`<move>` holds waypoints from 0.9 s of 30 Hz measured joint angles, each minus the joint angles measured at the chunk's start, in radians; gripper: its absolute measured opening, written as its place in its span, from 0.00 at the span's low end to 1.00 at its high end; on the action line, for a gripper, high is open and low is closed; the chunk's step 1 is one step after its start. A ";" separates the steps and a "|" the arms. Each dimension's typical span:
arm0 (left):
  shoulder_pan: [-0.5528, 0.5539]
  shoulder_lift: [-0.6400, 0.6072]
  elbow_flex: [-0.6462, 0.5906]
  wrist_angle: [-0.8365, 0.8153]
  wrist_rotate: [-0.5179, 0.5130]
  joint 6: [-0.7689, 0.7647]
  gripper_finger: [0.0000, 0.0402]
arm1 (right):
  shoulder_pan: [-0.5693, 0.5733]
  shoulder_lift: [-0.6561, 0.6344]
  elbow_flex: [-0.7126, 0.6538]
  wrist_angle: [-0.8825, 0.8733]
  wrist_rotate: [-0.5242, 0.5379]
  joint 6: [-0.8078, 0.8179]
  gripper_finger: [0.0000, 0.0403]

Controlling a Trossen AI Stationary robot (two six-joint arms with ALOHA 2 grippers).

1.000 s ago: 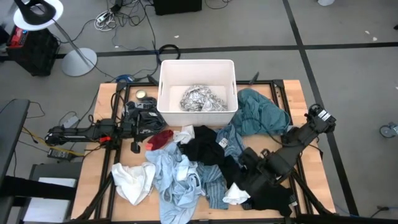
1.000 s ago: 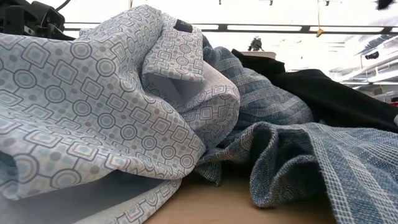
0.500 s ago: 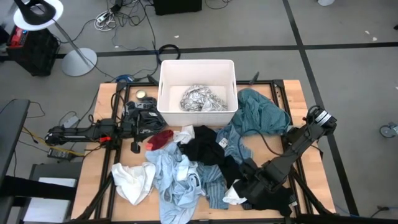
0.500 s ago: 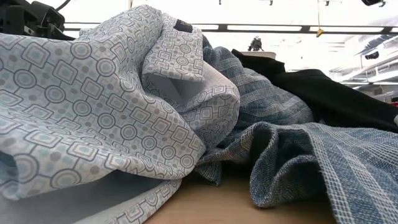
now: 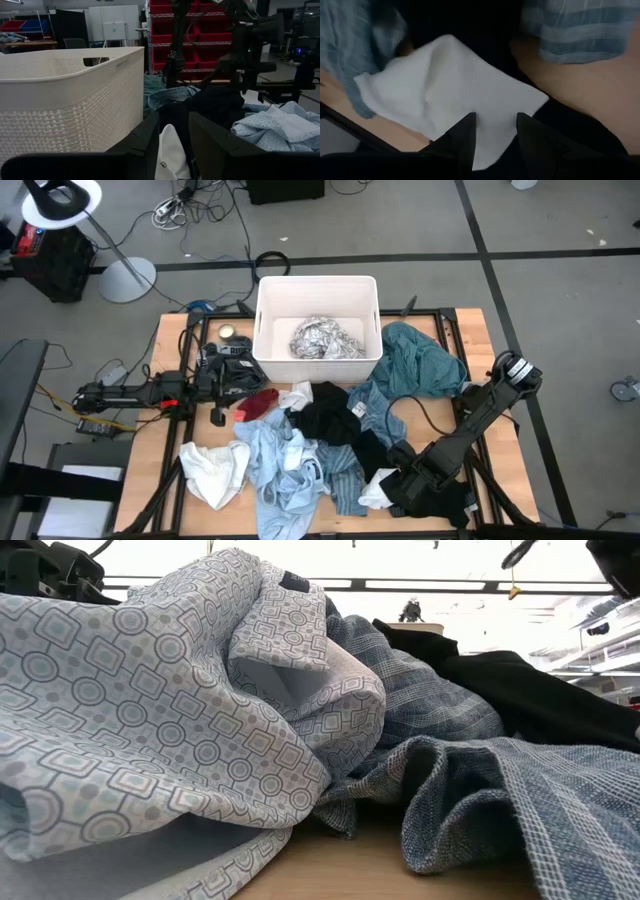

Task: Sort clothes
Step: Put the white towel into the laundry bin

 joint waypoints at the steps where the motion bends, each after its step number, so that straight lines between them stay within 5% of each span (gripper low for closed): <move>1: 0.000 0.000 0.000 0.000 0.000 0.000 0.28 | 0.000 0.000 -0.012 0.025 -0.001 0.000 0.35; 8: 0.000 0.000 0.000 0.000 0.000 0.000 0.28 | 0.000 0.000 -0.088 0.163 -0.017 -0.008 0.32; 15: 0.000 0.000 0.000 0.000 0.000 0.000 0.28 | -0.001 0.000 -0.118 0.216 -0.005 -0.087 0.03; 27: 0.000 0.000 0.000 0.000 0.000 0.000 0.28 | -0.027 0.000 0.022 -0.022 0.040 -0.133 0.00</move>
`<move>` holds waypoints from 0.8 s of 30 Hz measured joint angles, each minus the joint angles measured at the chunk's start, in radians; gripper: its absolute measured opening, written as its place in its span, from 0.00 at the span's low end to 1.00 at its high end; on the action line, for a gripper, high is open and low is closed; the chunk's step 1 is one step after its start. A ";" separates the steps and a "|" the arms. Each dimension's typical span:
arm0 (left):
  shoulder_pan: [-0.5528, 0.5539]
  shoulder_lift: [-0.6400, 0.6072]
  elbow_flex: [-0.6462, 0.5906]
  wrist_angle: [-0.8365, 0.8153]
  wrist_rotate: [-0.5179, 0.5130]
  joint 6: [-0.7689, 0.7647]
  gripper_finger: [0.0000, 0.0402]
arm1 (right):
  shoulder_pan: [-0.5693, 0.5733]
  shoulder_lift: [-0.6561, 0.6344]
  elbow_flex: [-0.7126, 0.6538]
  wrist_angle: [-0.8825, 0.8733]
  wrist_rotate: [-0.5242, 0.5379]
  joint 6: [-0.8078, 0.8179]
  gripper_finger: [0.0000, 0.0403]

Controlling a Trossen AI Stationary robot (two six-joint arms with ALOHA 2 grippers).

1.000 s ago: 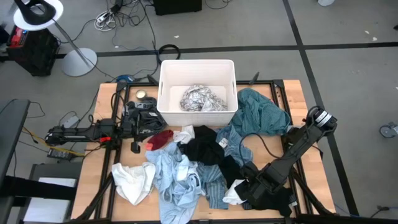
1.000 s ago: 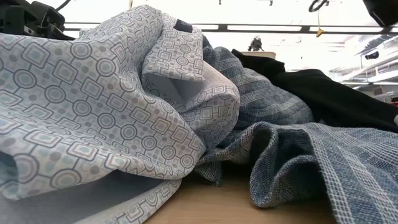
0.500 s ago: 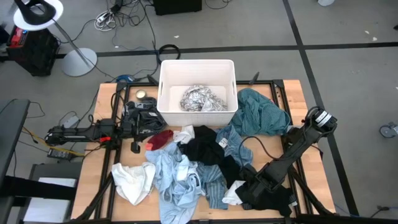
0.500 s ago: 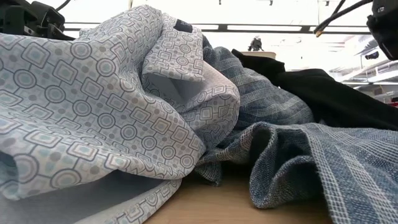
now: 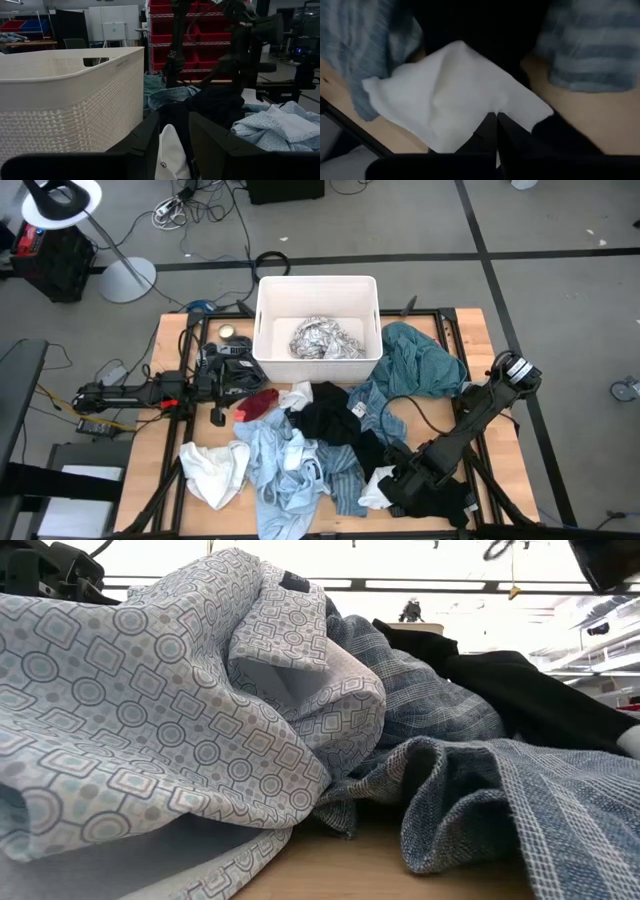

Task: Sort clothes
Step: Put the white towel into the laundry bin

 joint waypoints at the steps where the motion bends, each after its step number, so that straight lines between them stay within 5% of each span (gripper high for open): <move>1: 0.000 0.000 0.000 0.000 0.000 0.000 0.28 | -0.005 0.000 0.025 -0.036 0.004 -0.007 0.00; 16: 0.000 0.000 0.000 0.000 0.000 0.000 0.28 | -0.115 -0.001 0.391 -0.403 0.218 -0.224 0.00; 24: 0.000 0.000 0.000 0.000 0.000 0.000 0.28 | -0.247 -0.001 0.541 -0.445 0.313 -0.477 0.00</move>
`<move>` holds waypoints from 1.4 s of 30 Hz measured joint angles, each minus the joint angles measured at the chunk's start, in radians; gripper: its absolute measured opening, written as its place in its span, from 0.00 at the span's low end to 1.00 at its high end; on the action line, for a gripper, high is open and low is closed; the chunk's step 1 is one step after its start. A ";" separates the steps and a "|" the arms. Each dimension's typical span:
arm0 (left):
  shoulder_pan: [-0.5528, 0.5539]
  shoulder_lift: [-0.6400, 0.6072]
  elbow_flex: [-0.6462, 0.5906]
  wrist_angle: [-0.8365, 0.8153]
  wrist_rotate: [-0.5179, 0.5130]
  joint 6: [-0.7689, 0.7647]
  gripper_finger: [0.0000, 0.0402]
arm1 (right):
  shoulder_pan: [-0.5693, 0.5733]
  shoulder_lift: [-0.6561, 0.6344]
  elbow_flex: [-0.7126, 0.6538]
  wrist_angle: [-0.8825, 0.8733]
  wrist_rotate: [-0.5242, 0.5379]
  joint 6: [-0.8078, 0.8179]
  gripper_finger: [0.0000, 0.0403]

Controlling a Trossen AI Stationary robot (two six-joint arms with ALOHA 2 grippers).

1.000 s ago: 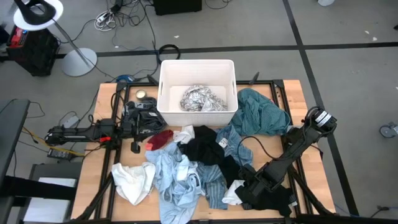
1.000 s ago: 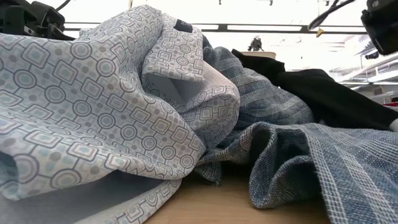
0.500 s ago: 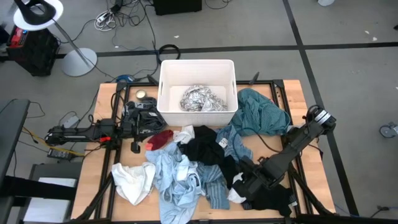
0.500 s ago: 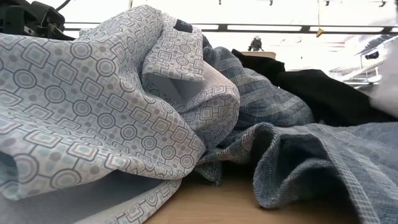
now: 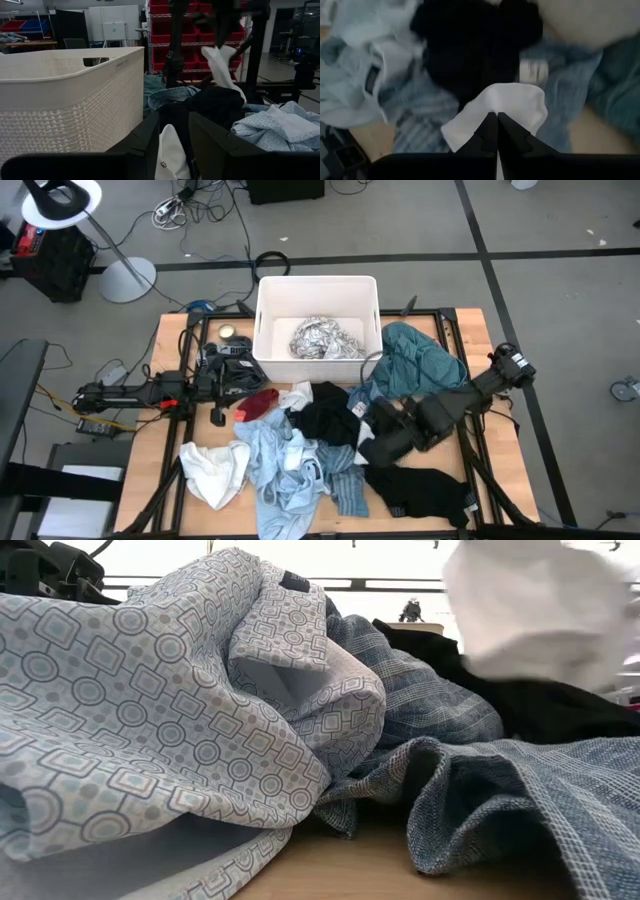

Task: Sort clothes
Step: Put the white towel into the laundry bin

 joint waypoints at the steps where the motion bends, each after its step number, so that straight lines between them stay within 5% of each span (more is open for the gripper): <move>1: 0.000 0.000 0.000 0.000 0.000 0.000 0.28 | -0.021 0.000 0.015 0.001 0.002 -0.038 0.00; 11: 0.000 0.000 0.000 0.000 0.000 0.000 0.28 | -0.211 0.000 0.159 0.052 0.004 -0.389 0.00; 25: 0.000 0.000 0.000 0.000 0.000 0.000 0.28 | -0.485 -0.002 0.368 0.366 -0.015 -0.840 0.00; 42: 0.000 0.000 0.000 0.002 -0.006 0.000 0.28 | -0.811 0.000 0.356 0.498 -0.152 -0.925 0.01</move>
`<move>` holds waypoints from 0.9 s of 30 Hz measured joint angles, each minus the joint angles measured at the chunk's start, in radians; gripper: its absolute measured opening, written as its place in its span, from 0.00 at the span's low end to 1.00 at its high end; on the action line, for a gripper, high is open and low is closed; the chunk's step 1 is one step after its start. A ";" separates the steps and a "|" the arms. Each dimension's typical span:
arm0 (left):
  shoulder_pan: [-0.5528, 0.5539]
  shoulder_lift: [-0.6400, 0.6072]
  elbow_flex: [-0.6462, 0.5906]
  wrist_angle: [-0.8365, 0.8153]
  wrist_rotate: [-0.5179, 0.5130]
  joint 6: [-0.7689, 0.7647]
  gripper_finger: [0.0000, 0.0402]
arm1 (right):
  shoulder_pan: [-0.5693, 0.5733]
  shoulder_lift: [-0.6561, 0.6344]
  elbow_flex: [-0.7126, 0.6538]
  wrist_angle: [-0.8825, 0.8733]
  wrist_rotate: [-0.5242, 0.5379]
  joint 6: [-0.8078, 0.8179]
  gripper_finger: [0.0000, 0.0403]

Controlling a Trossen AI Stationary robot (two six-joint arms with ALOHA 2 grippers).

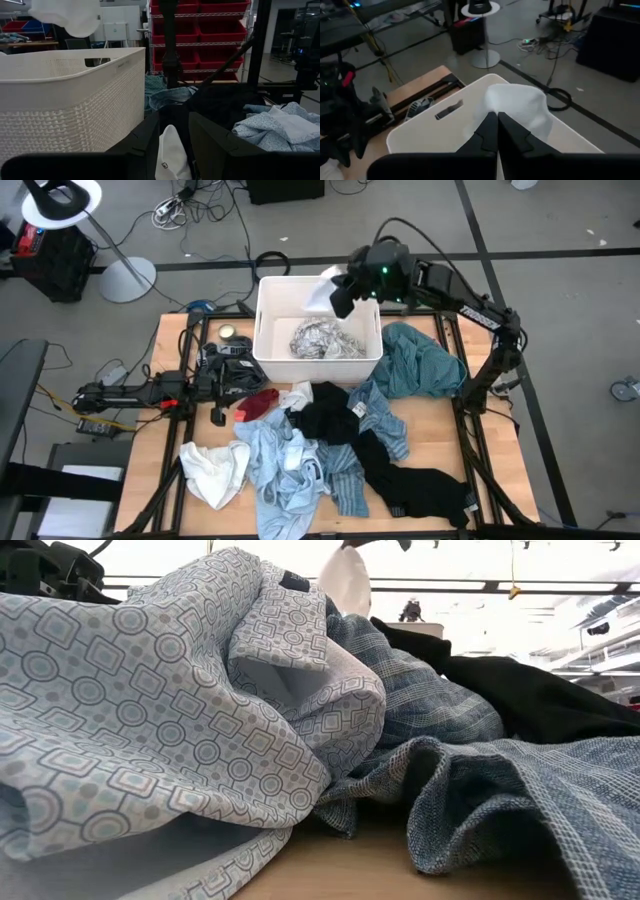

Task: Sort clothes
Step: Put the white towel into the laundry bin, then put the white sock into the laundry bin

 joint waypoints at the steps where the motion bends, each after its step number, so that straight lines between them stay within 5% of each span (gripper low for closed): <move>1: 0.000 0.000 0.000 0.000 0.000 0.000 0.28 | -0.008 0.000 -0.013 0.016 -0.018 0.000 0.01; 9: 0.000 0.000 0.002 -0.001 -0.016 -0.054 0.28 | -0.023 0.002 -0.161 0.085 -0.062 -0.001 0.13; 18: 0.000 0.015 0.115 -0.178 -0.031 -0.092 0.28 | -0.006 0.001 -0.193 -0.005 -0.061 0.010 0.28; 27: -0.004 0.216 0.268 -0.283 -0.034 -0.129 0.28 | 0.117 -0.046 -0.215 -0.100 0.038 -0.019 0.31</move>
